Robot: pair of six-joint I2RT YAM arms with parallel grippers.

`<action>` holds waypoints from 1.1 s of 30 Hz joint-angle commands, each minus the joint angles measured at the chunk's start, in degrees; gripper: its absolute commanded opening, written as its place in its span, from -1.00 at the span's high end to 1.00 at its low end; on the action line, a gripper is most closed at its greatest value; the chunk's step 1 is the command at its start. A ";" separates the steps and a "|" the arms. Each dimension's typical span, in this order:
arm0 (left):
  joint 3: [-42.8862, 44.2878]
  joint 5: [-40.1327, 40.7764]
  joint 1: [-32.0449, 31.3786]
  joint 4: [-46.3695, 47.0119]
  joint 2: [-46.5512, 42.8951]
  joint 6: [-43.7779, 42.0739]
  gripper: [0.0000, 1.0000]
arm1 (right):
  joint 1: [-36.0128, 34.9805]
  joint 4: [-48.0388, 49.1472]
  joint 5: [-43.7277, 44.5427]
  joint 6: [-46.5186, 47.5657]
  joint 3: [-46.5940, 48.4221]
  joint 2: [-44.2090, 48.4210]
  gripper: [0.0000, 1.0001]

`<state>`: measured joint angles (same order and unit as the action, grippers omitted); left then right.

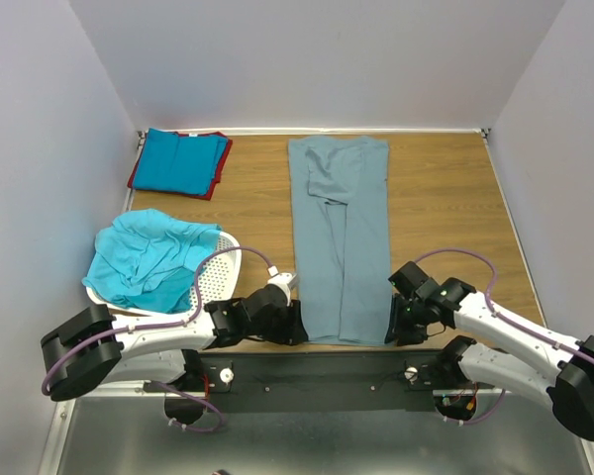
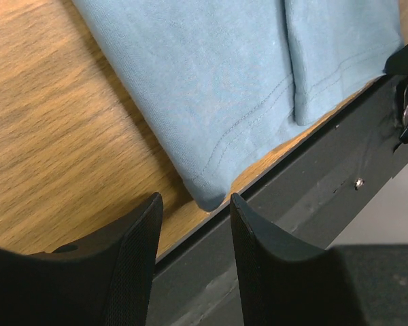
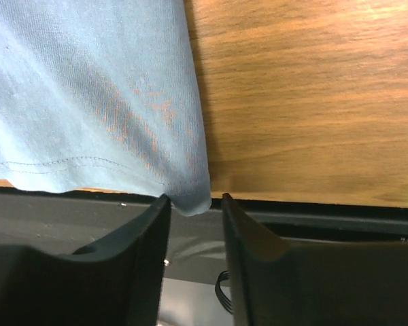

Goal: Fold and stack the t-shirts
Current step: Fold the tshirt

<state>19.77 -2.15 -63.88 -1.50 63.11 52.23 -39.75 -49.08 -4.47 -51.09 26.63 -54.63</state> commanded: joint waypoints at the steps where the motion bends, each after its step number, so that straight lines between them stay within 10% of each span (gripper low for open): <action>1: -1.48 1.10 -0.46 3.08 0.26 1.39 -0.05 | -0.51 2.32 0.86 -0.50 -1.32 -0.82 0.20; 12: -2.54 1.71 -0.46 5.71 2.19 2.00 -0.02 | -0.51 2.76 0.87 -0.41 -2.11 -0.48 0.77; 24: -4.04 3.21 -0.55 8.44 4.30 3.06 0.21 | -0.59 2.67 0.87 -0.33 -1.76 -0.21 0.88; 33: -6.76 3.03 -0.81 10.64 3.78 4.99 1.00 | -0.59 2.24 0.87 -1.38 -2.37 1.10 0.99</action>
<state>15.40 -1.08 -64.18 11.16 67.48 56.49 -39.81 -46.87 -4.45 -51.13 25.10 -54.74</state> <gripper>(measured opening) 0.038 0.011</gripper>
